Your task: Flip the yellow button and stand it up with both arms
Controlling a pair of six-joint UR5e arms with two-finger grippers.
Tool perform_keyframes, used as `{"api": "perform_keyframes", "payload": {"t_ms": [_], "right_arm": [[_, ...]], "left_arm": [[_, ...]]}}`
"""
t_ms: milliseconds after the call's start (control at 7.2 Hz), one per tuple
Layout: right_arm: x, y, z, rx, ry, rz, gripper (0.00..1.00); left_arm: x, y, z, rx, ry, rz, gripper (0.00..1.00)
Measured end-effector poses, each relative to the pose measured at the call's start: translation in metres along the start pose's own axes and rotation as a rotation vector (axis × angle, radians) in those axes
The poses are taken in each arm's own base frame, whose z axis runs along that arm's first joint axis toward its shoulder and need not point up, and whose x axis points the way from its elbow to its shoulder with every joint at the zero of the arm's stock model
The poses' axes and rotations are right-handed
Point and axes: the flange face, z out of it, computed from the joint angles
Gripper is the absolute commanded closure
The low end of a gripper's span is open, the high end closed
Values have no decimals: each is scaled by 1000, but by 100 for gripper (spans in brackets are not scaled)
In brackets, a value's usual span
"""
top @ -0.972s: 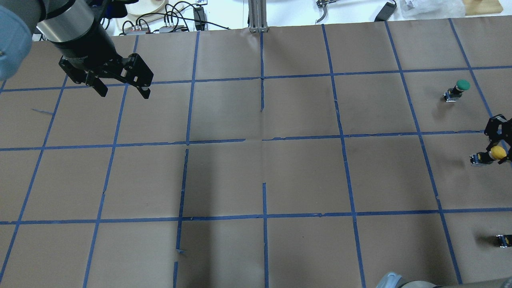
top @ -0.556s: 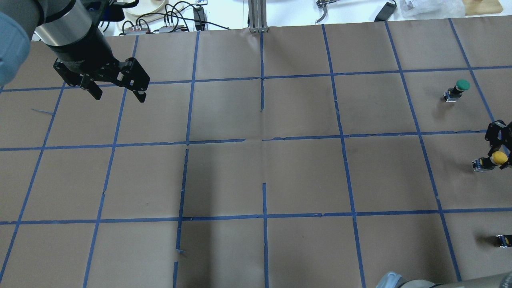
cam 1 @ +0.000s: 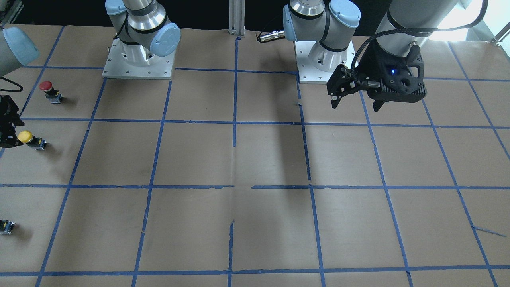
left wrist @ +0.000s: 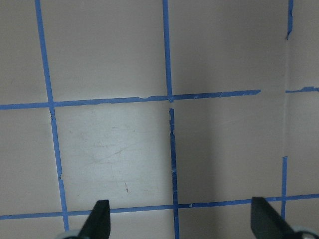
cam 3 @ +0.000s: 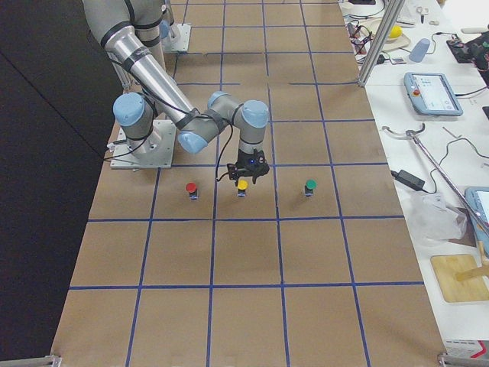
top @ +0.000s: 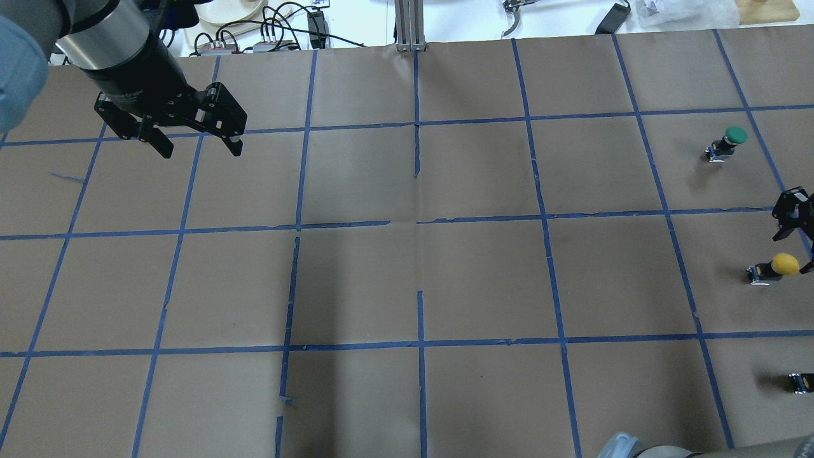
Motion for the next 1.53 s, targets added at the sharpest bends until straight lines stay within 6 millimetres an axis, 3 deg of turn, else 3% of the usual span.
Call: {"api": "perform_keyframes", "payload": {"t_ms": [278,556,833,972,1250,1528], "right_arm": [[-2,2,-49,-22,15,-30,16],[-14,10,-119,-55,34,-97,1],[-25,36,-188,-49,10,-188,0],[-32,71,-221,-41,-18,-272,0],[-38,164,-285,-26,-123,-507,0],[-28,258,-323,-63,-201,-796,0]], "left_arm": [[-1,0,-1,2,0,-2,0],[-2,-1,-1,3,-3,-4,0],[-4,-1,-2,6,-1,-7,0],[-4,-2,-2,7,0,-7,0],[-4,-2,-2,9,-2,-7,0],[-5,-2,-2,9,-7,-7,0]]}}
